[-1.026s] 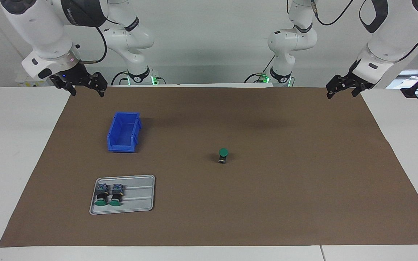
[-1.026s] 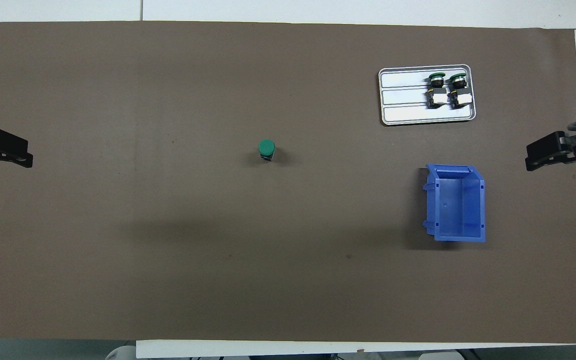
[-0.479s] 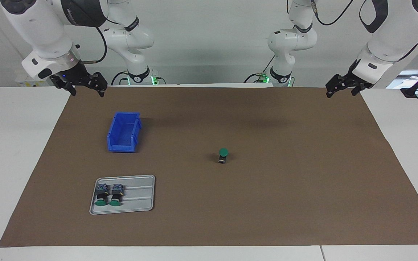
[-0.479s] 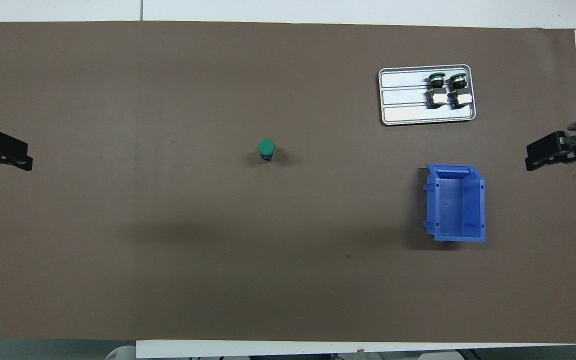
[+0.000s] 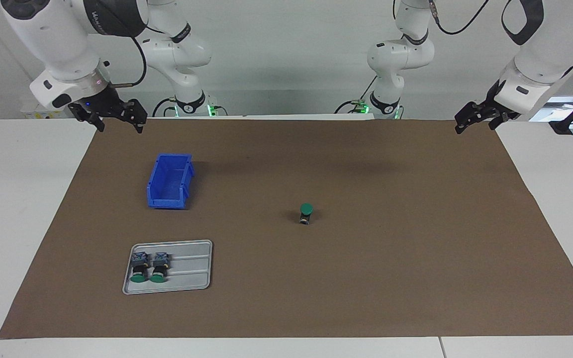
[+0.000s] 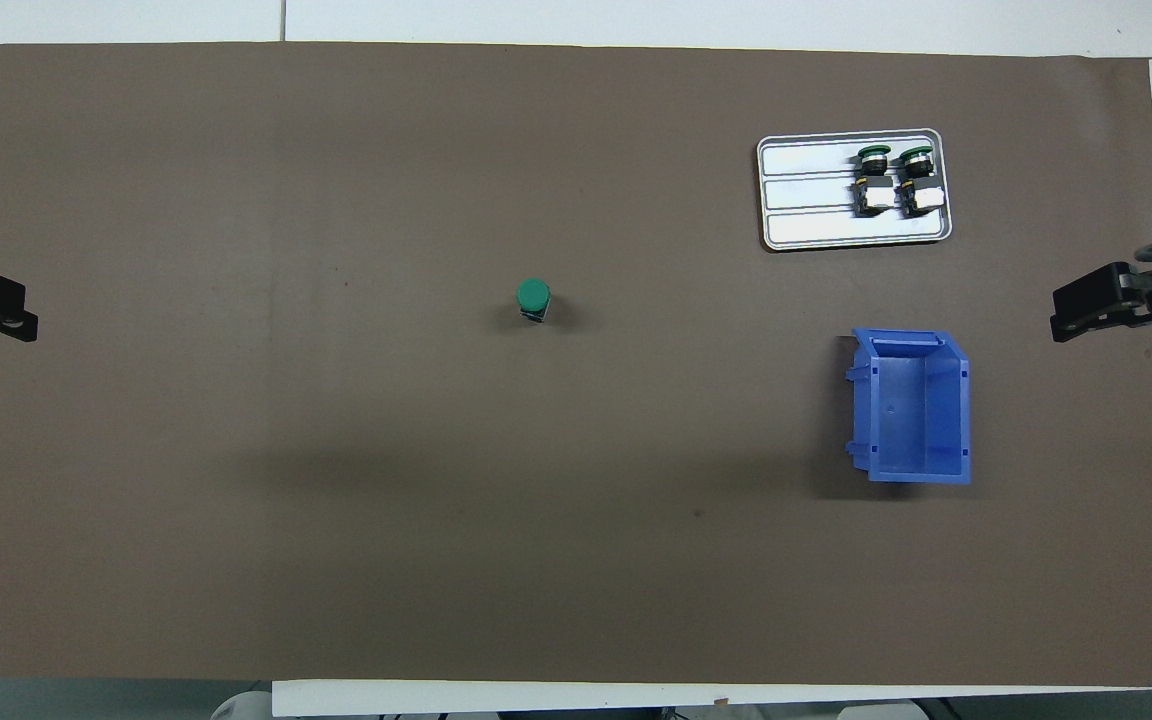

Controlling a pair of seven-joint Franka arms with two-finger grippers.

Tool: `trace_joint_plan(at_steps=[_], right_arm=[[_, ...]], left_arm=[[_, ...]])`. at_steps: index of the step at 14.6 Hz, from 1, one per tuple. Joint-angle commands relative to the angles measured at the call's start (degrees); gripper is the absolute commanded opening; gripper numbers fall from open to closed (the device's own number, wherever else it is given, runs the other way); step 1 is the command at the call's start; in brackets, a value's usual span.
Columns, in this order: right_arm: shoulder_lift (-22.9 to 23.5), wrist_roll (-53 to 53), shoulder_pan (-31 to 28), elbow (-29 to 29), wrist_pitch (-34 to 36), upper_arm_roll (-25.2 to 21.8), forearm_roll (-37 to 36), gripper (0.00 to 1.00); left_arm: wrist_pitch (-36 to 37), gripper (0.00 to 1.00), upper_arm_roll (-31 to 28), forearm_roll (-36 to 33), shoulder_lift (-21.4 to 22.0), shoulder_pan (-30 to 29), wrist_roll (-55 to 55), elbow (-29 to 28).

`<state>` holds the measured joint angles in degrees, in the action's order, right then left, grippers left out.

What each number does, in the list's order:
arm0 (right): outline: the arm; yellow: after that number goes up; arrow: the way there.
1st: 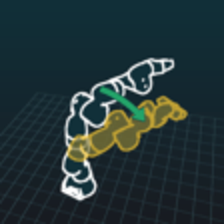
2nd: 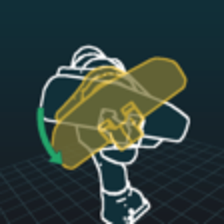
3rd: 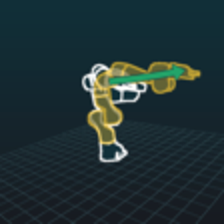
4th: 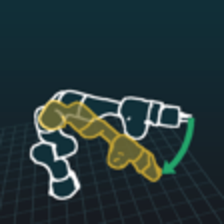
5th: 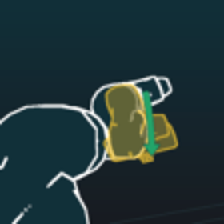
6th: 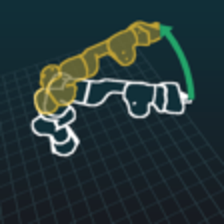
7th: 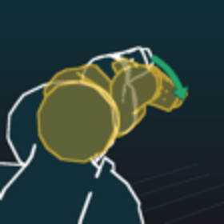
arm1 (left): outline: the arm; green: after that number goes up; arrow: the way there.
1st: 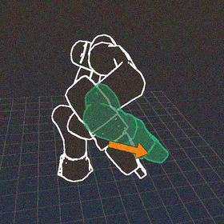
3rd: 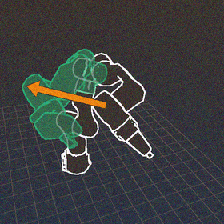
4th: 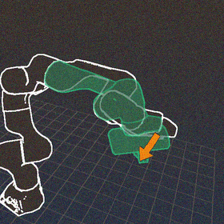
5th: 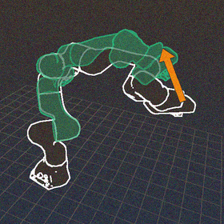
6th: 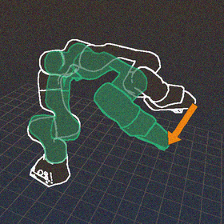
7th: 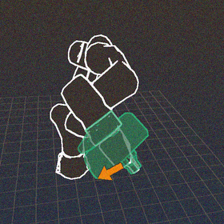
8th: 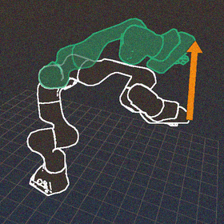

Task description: Place and press button with both arms

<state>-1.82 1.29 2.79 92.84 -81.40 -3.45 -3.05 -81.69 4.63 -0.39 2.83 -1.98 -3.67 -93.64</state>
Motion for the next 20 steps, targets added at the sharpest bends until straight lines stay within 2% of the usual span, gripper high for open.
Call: trace_joint_plan(at_steps=[1,14,15,16,18,20], right_arm=[[-0.8,-1.4,-0.3,0.9,-0.2,0.1,0.2,0.98],[-0.8,-1.4,-0.3,0.9,-0.2,0.1,0.2,0.98],[-0.8,-1.4,-0.3,0.8,-0.2,0.1,0.2,0.98],[-0.8,-1.4,-0.3,0.9,-0.2,0.1,0.2,0.98],[-0.8,-1.4,-0.3,0.9,-0.2,0.1,0.2,0.98],[-0.7,-1.4,-0.3,0.9,-0.2,0.1,0.2,0.98]], left_arm=[[0.6,1.0,-5.4,-0.9,0.5,5.6,0.5,0.7],[0.4,0.99,-5.8,-0.5,1.3,6.4,-1.1,0.0],[-2.0,0.83,-5.6,-0.1,1.3,7.2,-4.0,-0.8],[-3.4,0.53,-5.5,1.6,1.3,9.2,-6.0,-1.4],[-3.3,0.45,-5.6,2.1,0.3,12.9,-8.0,-1.6],[-7.0,0.36,-5.5,2.2,-3.7,19.1,-18.2,-1.3]])
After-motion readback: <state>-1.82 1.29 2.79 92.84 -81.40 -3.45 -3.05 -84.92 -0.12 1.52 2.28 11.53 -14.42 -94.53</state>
